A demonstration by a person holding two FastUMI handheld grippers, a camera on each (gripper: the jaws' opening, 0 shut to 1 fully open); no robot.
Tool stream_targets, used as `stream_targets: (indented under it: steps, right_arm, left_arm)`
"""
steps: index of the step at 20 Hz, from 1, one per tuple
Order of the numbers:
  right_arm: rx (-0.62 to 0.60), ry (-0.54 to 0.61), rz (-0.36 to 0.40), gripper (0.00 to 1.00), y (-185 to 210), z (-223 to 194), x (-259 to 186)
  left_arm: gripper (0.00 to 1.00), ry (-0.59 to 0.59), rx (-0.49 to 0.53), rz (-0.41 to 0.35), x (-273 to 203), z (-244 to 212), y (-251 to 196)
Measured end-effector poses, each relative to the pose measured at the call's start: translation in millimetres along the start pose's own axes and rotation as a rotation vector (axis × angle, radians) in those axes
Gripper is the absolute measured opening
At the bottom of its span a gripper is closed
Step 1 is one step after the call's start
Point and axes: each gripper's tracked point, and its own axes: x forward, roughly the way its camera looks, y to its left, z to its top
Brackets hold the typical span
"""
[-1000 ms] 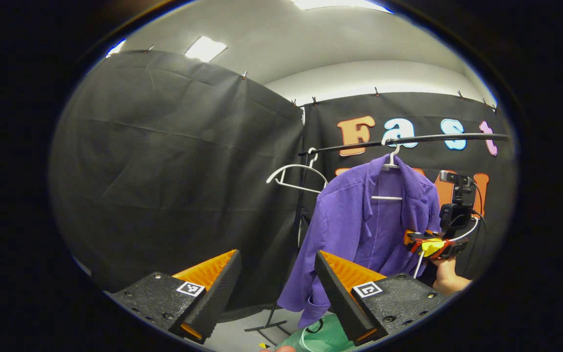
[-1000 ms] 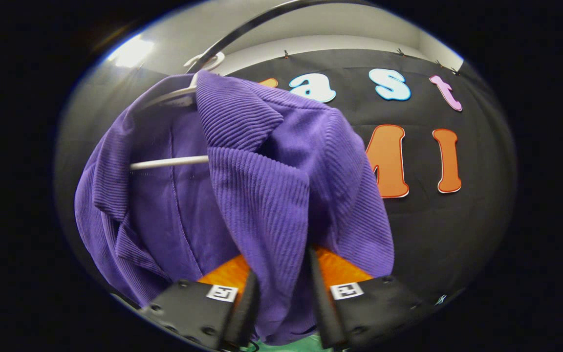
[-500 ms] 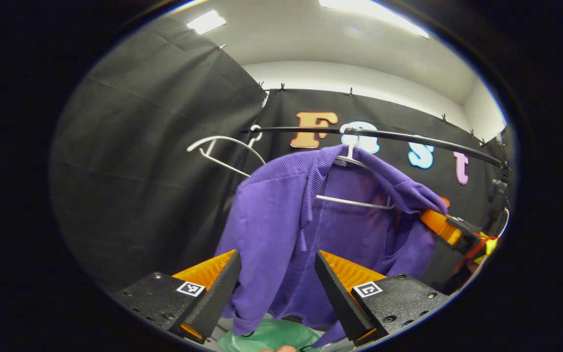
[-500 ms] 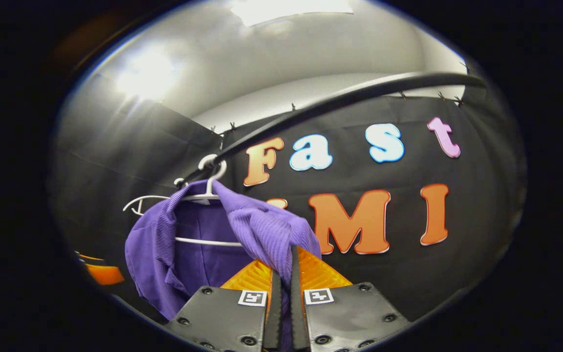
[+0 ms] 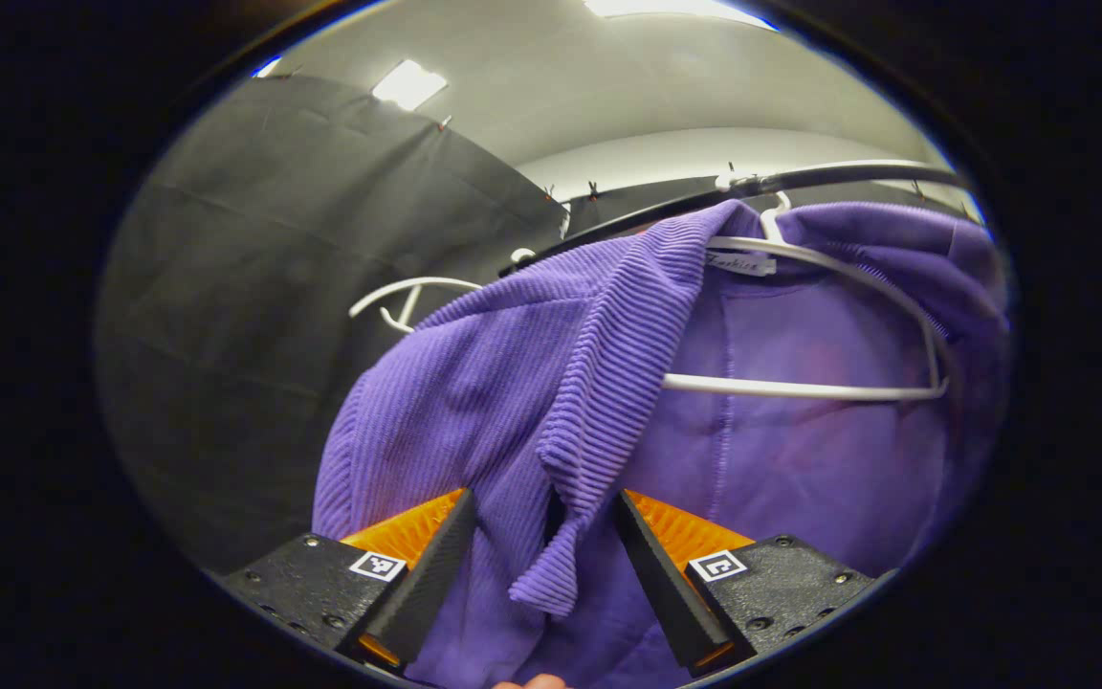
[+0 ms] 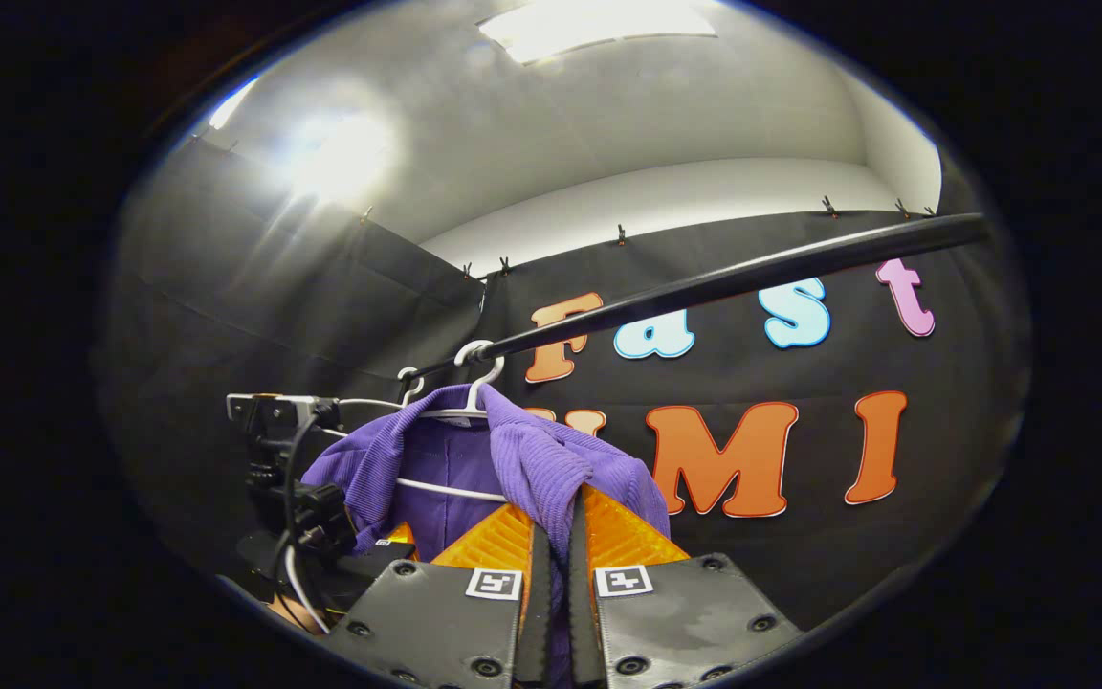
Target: Grasp the clothes on the hanger with both hands and then place them into the laundry hamper below.
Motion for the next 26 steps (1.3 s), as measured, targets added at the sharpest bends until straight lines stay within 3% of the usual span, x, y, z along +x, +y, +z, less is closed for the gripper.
stream_targets:
  steps: [3,8,12,18,20,21,23,26]
  right_arm:
    - [0.013,0.007,-0.009,0.15,-8,-7,4]
    - [0.013,-0.011,-0.091,0.15,-30,-16,18]
    - [-0.007,-0.041,-0.173,0.15,-52,-14,30]
    - [0.011,-0.05,-0.227,0.15,-73,-11,50]
    - [0.035,-0.052,-0.229,0.15,-76,-9,54]
    - [0.05,-0.054,-0.225,0.15,-76,-8,57]
    - [0.078,-0.068,-0.214,0.15,-76,-5,60]
    - [0.132,-0.065,-0.181,0.15,-76,-7,62]
  left_arm:
    - [0.9,-0.05,0.086,-0.005,6,7,16]
    - [0.1,-0.073,0.096,-0.092,-17,61,49]
    - [0.1,-0.109,0.045,-0.1,-13,122,81]
    - [0.1,-0.157,-0.036,-0.12,42,187,106]
    - [0.07,-0.15,-0.042,-0.158,66,187,100]
    - [0.12,-0.137,-0.032,-0.179,79,181,97]
    - [0.12,-0.108,-0.026,-0.219,102,162,97]
    - [0.1,-0.006,-0.156,-0.289,124,112,89]
